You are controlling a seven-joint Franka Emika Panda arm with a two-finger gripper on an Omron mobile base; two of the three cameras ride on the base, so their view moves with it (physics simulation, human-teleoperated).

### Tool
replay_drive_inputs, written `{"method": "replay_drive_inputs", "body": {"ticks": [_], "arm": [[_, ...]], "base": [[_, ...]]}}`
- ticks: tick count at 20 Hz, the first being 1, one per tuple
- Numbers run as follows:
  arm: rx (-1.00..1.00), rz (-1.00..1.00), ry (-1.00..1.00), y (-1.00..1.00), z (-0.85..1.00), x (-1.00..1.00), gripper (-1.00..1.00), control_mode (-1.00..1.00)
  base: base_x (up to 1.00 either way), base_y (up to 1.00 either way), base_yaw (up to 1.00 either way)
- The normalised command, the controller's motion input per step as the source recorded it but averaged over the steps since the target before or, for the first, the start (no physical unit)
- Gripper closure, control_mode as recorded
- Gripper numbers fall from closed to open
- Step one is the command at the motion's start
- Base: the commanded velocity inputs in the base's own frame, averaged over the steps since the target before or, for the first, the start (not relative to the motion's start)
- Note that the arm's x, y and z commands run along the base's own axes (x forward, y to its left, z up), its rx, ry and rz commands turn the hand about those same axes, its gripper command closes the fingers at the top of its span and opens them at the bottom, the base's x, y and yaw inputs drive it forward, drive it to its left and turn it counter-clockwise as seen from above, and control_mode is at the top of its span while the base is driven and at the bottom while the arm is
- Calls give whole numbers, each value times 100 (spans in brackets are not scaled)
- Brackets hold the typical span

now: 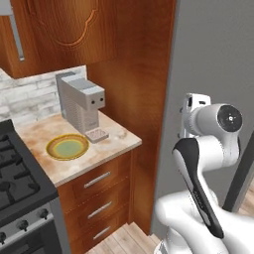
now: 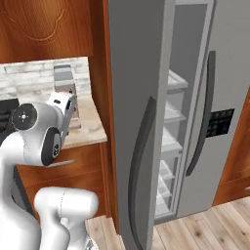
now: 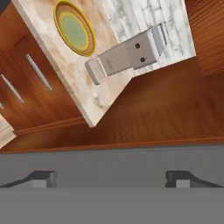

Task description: Place the fish on the counter behind the older fish on the same shelf of the fridge to maintain FIFO order. Close the fridge door when finished.

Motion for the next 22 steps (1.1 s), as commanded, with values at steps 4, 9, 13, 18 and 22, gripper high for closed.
{"method": "replay_drive_inputs", "body": {"ticks": [4, 9, 13, 18, 22], "arm": [[0, 0, 0, 0, 0, 0, -100, 100], [4, -15, -1, -31, 3, 5, -100, -100], [14, -34, 5, -97, 9, 26, -100, -100], [7, -48, 3, -39, -2, 48, -100, -100], [4, -37, 2, -50, -17, 66, -100, -100]], "base": [[39, -1, -11], [0, 0, 0], [0, 0, 0], [0, 0, 0], [0, 0, 0]]}}
